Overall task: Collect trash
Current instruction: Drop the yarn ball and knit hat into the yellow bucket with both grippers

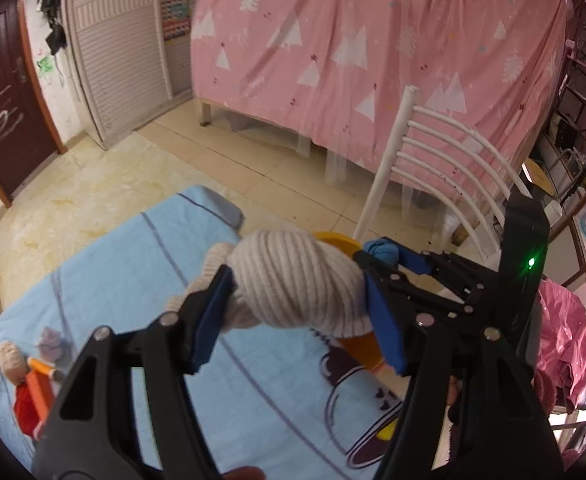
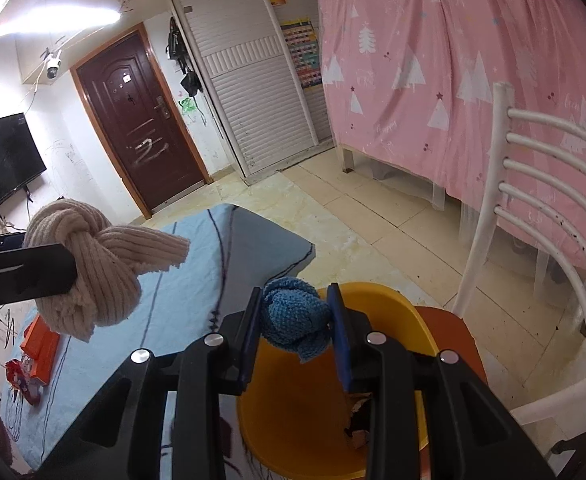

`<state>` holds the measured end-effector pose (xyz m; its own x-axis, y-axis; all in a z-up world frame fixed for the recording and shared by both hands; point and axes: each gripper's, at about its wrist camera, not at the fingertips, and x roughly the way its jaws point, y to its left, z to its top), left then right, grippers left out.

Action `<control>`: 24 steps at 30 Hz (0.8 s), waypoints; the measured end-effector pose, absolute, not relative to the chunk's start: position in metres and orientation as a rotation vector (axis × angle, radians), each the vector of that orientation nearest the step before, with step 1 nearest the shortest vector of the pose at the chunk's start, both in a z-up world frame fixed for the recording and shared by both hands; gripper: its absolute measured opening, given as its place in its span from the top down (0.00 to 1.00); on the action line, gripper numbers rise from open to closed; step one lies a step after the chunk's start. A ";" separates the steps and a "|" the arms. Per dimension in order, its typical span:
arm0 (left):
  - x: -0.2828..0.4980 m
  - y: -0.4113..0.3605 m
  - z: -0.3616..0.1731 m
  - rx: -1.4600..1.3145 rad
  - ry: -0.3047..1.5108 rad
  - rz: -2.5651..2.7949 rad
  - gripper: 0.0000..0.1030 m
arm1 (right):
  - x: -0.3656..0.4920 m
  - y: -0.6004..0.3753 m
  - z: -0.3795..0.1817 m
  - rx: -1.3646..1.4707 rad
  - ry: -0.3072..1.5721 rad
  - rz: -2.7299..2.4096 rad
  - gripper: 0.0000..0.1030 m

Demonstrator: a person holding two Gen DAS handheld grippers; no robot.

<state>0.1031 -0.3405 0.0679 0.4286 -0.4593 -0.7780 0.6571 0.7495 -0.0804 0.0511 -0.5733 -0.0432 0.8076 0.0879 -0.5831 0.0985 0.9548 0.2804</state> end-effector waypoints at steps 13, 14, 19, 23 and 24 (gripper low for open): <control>0.124 -0.399 0.026 0.231 1.022 -0.740 0.37 | 0.065 -0.605 -0.086 0.395 0.719 -0.026 0.63; 0.125 -0.401 0.025 0.232 1.025 -0.740 0.37 | 0.065 -0.605 -0.087 0.397 0.722 -0.025 0.60; 0.124 -0.404 0.026 0.237 1.015 -0.735 0.34 | 0.063 -0.608 -0.088 0.389 0.723 -0.051 0.48; 0.124 -0.399 0.033 0.219 1.003 -0.736 0.34 | 0.060 -0.613 -0.087 0.391 0.722 -0.076 0.48; 0.124 -0.398 0.035 0.216 1.002 -0.739 0.34 | 0.059 -0.614 -0.086 0.393 0.720 -0.079 0.48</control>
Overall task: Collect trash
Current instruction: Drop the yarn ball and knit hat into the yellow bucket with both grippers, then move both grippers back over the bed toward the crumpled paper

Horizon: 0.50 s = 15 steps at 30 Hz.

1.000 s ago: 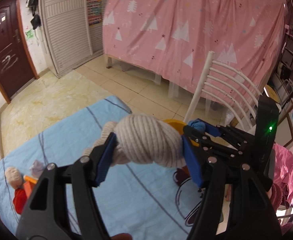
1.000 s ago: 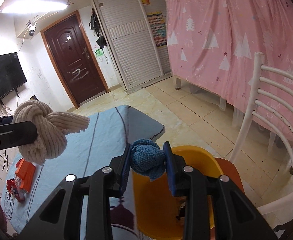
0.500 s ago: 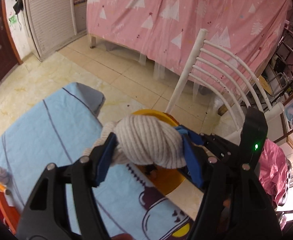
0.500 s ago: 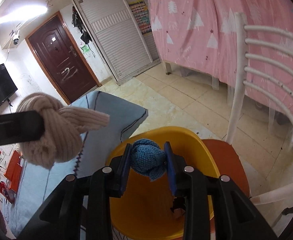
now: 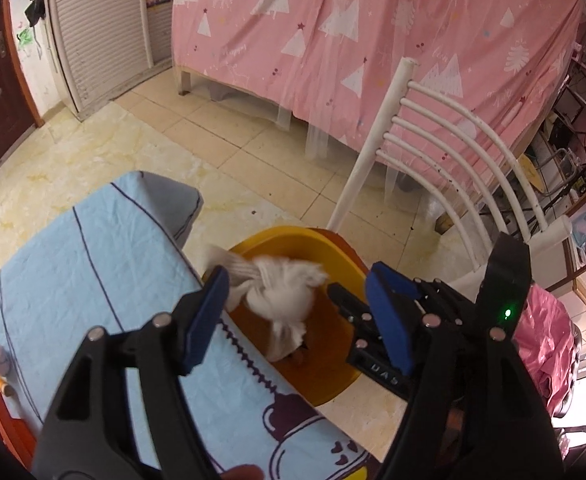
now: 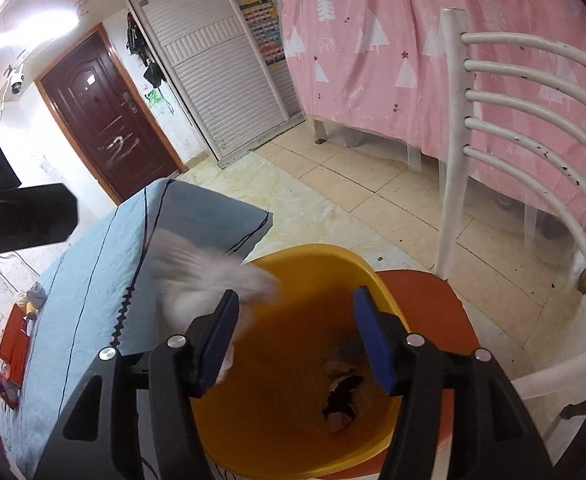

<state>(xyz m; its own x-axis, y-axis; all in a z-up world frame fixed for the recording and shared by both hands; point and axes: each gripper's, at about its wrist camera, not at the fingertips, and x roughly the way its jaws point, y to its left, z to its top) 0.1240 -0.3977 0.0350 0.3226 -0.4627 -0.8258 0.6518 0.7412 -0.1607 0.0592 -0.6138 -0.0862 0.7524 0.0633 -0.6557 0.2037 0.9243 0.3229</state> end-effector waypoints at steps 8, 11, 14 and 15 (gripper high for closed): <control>0.124 -0.372 0.053 0.157 0.990 -0.736 0.34 | 0.054 -0.610 -0.080 0.381 0.725 -0.087 0.47; 0.123 -0.358 0.063 0.142 0.967 -0.727 0.34 | 0.056 -0.602 -0.072 0.364 0.720 -0.075 0.47; 0.121 -0.344 0.072 0.123 0.946 -0.717 0.28 | 0.058 -0.593 -0.061 0.344 0.707 -0.059 0.47; 0.120 -0.337 0.076 0.115 0.936 -0.710 0.25 | 0.059 -0.589 -0.058 0.339 0.703 -0.053 0.47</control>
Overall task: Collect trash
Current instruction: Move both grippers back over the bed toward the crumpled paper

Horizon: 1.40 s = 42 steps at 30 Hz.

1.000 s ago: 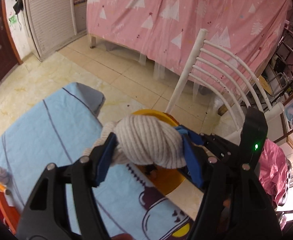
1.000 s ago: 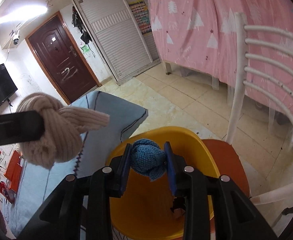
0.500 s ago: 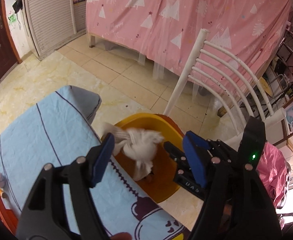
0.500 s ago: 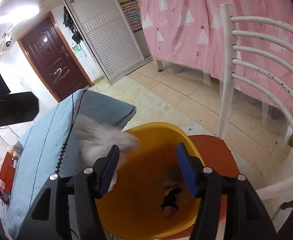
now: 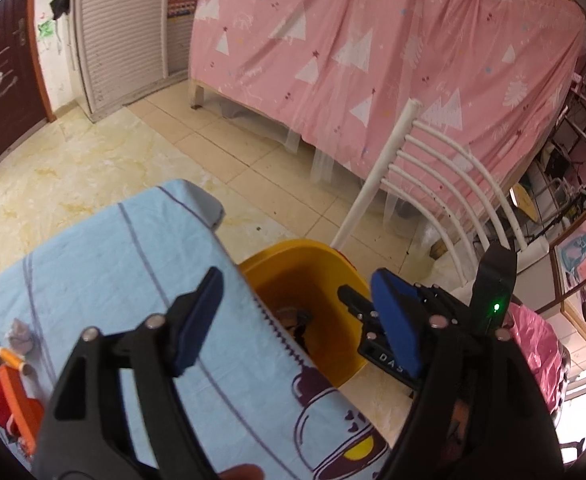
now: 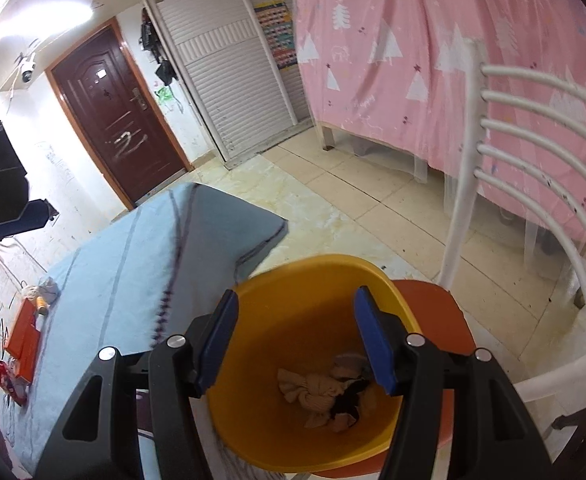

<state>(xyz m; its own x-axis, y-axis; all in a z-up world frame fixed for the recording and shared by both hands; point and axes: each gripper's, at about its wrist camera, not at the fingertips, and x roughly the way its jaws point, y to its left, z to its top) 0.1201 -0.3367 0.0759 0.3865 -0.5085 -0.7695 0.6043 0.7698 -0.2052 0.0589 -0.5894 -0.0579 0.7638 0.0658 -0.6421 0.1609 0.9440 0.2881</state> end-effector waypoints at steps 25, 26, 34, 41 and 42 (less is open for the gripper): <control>0.132 -0.132 0.121 0.024 0.796 -0.405 0.20 | 0.108 -0.398 0.007 0.080 0.686 0.217 0.42; 0.134 -0.122 0.121 0.020 0.793 -0.391 0.20 | 0.109 -0.392 0.008 0.073 0.686 0.222 0.42; 0.146 -0.075 0.114 0.000 0.793 -0.327 0.19 | 0.127 -0.340 0.012 0.014 0.703 0.261 0.41; 0.172 -0.032 0.087 -0.011 0.852 -0.221 0.18 | 0.154 -0.292 0.006 -0.029 0.741 0.323 0.41; 0.176 -0.027 0.083 -0.007 0.863 -0.204 0.18 | 0.158 -0.289 0.005 -0.028 0.748 0.333 0.41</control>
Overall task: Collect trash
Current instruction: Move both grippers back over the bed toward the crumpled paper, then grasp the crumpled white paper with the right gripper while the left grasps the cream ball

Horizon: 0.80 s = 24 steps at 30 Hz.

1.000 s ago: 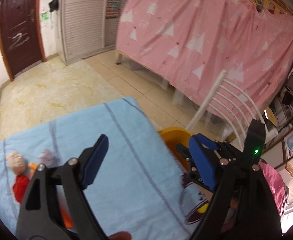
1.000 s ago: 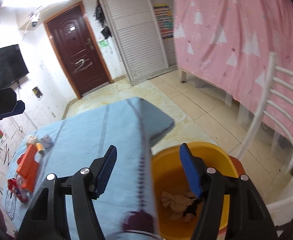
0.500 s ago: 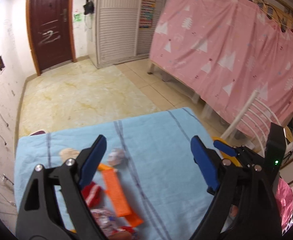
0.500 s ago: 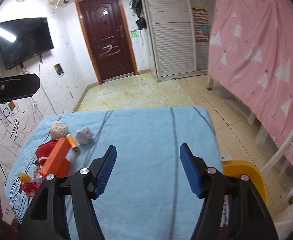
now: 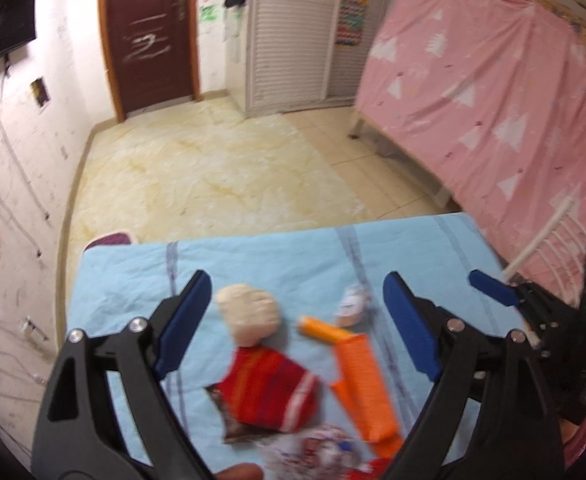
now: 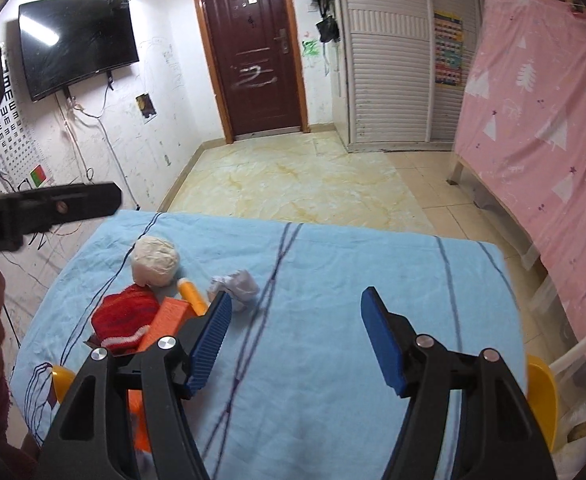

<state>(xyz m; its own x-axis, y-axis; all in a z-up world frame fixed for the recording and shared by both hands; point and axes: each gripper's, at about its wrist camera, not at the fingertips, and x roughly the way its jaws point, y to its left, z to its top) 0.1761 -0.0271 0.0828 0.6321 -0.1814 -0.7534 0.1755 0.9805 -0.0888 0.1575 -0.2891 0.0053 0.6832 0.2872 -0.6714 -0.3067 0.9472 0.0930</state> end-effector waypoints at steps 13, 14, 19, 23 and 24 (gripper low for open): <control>0.216 -0.008 0.035 -0.026 0.990 -0.136 0.19 | 0.195 -0.241 -0.008 -0.068 0.824 0.423 0.41; 0.218 -0.006 0.030 -0.024 1.000 -0.121 0.19 | 0.197 -0.238 -0.010 -0.074 0.832 0.427 0.41; 0.230 -0.002 0.016 -0.030 1.035 -0.082 0.19 | 0.211 -0.231 -0.021 -0.086 0.875 0.428 0.41; 0.237 -0.001 0.008 -0.043 1.063 -0.095 0.24 | 0.217 -0.227 -0.033 -0.075 0.920 0.445 0.41; 0.238 -0.002 0.005 -0.049 1.074 -0.106 0.26 | 0.218 -0.225 -0.035 -0.075 0.930 0.451 0.41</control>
<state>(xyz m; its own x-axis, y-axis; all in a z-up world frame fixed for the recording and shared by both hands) 0.2380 -0.0017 0.0055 0.4726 -0.1103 -0.8744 0.0627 0.9938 -0.0914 0.2182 -0.2254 -0.0350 0.5117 0.3425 -0.7879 -0.4065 0.9045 0.1292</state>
